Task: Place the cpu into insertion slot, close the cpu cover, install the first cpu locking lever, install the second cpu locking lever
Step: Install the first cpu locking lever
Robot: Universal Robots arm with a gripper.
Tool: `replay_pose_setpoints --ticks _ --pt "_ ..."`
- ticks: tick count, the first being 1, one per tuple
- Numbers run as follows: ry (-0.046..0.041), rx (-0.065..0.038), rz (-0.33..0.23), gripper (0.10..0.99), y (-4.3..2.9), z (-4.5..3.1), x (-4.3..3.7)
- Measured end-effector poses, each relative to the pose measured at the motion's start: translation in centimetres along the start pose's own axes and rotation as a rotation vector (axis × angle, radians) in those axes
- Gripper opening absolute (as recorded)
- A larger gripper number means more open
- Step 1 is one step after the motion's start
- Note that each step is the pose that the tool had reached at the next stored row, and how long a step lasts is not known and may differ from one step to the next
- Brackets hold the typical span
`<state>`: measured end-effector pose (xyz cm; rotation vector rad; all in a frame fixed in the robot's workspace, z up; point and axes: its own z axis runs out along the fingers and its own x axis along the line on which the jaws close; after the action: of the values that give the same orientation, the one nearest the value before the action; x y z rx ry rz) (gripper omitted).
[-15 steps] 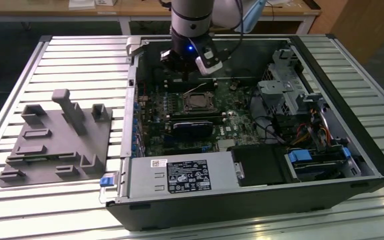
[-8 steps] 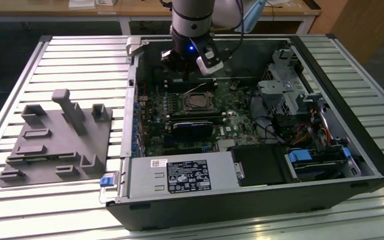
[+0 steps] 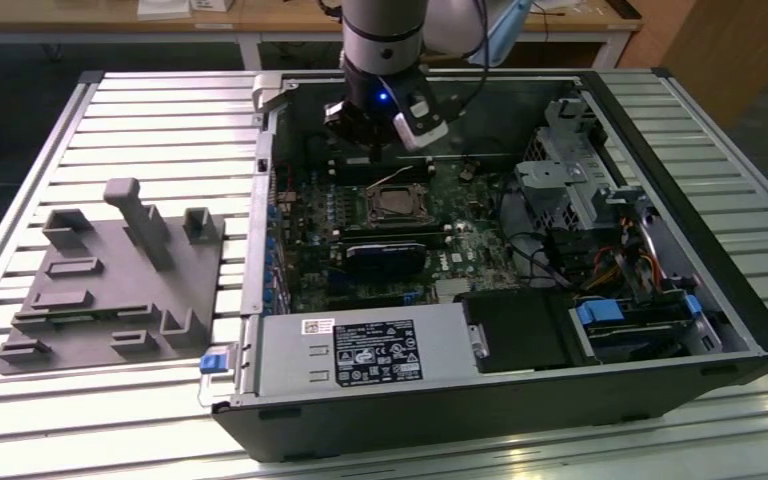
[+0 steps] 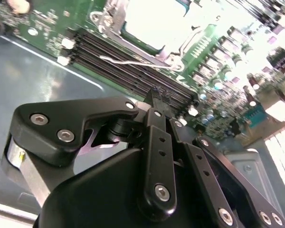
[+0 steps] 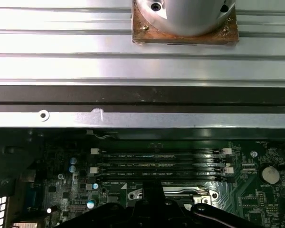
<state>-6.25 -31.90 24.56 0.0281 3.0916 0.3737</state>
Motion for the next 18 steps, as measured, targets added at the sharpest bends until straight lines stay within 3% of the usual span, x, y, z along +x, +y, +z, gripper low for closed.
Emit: replay_pose_setpoints --ticks 8,13,14,15,17,18 --pt "-0.0948 0.003 -0.022 0.106 -0.05 0.19 0.19" --pt "-0.1479 0.007 -0.028 0.106 -0.08 0.3 0.21" --pt "-0.156 0.008 -0.027 0.106 -0.08 0.32 0.2" --pt "-0.1584 0.009 -0.026 0.106 -0.08 0.33 0.2" --pt "-0.1586 0.011 -0.026 0.106 -0.07 0.32 0.21" --pt "-0.1587 0.017 -0.027 0.106 -0.05 0.34 0.21"
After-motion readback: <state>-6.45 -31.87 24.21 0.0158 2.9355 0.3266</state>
